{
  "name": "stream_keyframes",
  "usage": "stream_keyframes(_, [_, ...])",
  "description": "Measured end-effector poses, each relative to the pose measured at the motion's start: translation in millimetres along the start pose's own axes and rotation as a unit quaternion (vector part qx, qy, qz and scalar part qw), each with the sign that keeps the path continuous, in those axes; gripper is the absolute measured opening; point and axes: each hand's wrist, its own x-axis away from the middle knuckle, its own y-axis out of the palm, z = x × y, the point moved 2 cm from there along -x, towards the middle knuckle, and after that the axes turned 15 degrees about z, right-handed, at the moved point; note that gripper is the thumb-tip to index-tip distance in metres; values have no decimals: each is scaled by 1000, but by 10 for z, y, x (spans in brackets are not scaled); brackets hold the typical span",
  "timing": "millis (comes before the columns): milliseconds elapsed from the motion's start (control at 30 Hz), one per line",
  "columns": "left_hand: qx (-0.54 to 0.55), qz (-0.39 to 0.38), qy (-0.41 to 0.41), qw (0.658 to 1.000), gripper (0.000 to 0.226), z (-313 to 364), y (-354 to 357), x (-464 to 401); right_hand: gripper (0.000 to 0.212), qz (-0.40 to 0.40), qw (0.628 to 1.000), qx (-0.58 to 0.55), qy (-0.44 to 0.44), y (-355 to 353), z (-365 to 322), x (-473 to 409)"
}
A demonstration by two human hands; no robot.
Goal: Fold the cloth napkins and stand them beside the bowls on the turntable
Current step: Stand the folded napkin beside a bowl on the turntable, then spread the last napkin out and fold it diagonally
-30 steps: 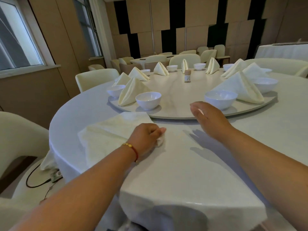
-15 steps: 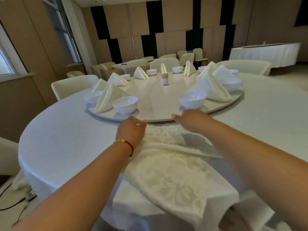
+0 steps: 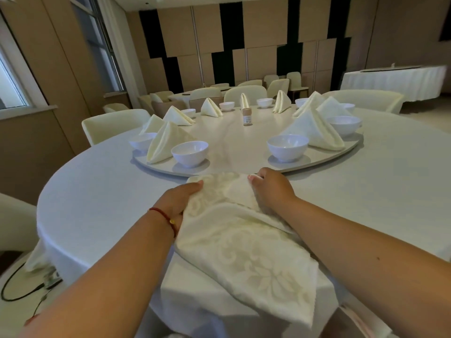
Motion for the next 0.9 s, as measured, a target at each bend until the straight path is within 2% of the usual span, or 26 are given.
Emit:
stream_keyframes(67, [109,-71,-26,991,32,8,6,49,31,20,999,-36,-12,-36,-38,0])
stream_keyframes(133, [159,-102,-24,982,34,-1,25,53,34,31,997,-58,-29,-60,-74,-3])
stream_keyframes(267, [194,-91,1,977,27,10,44,67,33,22,996,-85,-15,-69,-105,-8])
stream_keyframes(367, [212,-109,44,970,31,84,3,25,34,44,993,-107,13,-69,-97,-25])
stream_keyframes(467, [182,-96,90,974,38,215,-112,-22,34,86,991,-92,41,-182,-133,-126])
stream_keyframes(600, [131,4,137,982,37,454,-304,-159,28,187,981,39,-23,-412,-257,-428])
stream_keyframes(700, [44,103,211,971,42,777,-322,-252,28,174,983,54,1,-522,-388,-692])
stream_keyframes(767, [-44,151,247,956,34,1010,-253,-307,27,167,983,77,28,-575,-501,-847])
stream_keyframes(833, [-36,97,267,958,28,1191,-144,-332,29,185,980,77,15,-624,-601,-984])
stream_keyframes(900, [4,17,293,956,23,1269,-48,-324,33,160,987,18,11,-617,-657,-1088])
